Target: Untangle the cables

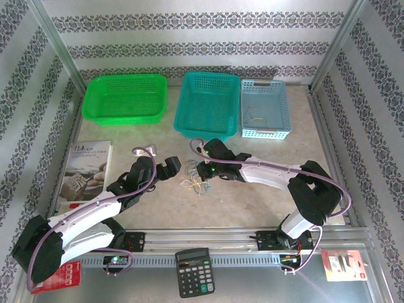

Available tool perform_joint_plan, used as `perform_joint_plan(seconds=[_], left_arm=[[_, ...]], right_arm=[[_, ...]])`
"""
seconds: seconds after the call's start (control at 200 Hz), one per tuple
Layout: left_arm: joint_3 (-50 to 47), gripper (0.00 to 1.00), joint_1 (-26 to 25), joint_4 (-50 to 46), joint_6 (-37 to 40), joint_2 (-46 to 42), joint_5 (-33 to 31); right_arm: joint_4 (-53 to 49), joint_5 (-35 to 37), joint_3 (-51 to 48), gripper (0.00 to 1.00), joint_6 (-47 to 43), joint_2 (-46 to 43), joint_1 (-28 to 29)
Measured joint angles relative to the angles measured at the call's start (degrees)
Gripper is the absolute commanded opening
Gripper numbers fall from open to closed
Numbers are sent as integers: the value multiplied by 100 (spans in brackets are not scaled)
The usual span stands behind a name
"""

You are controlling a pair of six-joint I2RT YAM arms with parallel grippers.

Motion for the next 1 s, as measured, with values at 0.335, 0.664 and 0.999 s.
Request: perform_joint_plan(seconds=[0.335, 0.664, 0.999], left_arm=[[0, 95, 2, 7, 149, 0, 136], [109, 96, 0, 260, 866, 323, 1163], [446, 96, -238, 544, 1738, 863, 1840]], right_arm=[[-214, -20, 11, 0, 20, -612, -7], [20, -584, 46, 0, 553, -1869, -474], [297, -1152, 81, 0, 1091, -2020, -656]])
